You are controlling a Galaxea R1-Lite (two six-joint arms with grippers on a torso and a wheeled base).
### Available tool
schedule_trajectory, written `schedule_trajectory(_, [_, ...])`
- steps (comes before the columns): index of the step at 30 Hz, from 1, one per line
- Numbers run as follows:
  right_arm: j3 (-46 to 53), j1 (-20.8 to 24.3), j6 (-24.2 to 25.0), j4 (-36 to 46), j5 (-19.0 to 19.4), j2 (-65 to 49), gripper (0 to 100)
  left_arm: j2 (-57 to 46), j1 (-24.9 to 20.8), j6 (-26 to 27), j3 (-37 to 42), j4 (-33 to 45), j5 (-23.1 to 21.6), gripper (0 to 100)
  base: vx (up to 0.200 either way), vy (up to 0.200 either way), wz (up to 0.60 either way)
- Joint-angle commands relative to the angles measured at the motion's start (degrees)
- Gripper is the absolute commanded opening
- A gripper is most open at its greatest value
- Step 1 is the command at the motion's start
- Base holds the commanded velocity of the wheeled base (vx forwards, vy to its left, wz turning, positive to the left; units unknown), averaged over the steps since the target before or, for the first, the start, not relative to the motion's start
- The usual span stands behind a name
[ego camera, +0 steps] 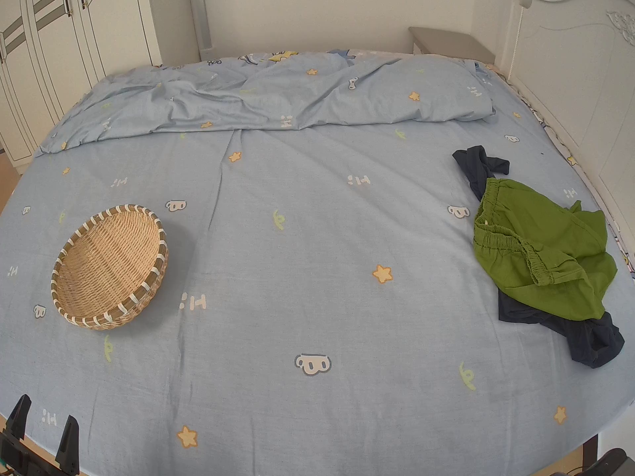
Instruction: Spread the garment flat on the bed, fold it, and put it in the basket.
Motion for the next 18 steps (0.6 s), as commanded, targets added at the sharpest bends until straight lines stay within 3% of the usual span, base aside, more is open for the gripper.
schedule_trajectory(1, [-20.91, 1.76, -2.78, 8.65, -0.48, 34.43, 100, -0.93, 0.01, 0.00, 1.01, -0.03, 0.04, 100, 0.000, 0.000, 0.00])
schedule_trajectory(6, [-34.79, 3.43, -3.04, 20.96, -2.07, 49.20, 100, -0.93, 0.01, -0.09, 1.01, -0.03, 0.04, 100, 0.000, 0.000, 0.00])
schedule_trajectory(9, [-46.04, 6.95, -4.01, 28.52, -7.16, 60.10, 100, -0.93, 0.01, 0.00, 1.01, -0.03, 0.04, 100, 0.000, 0.000, 0.00])
schedule_trajectory(14, [-53.95, 11.52, -3.75, 28.34, -14.46, 73.10, 100, -0.93, 0.10, 0.00, 1.01, -0.03, 0.04, 100, 0.000, 0.000, 0.00])
schedule_trajectory(18, [-56.06, 12.49, -4.01, 25.53, -15.60, 79.08, 100, -0.93, 0.01, 0.00, 1.01, -0.03, 0.04, 100, 0.000, 0.000, 0.00])
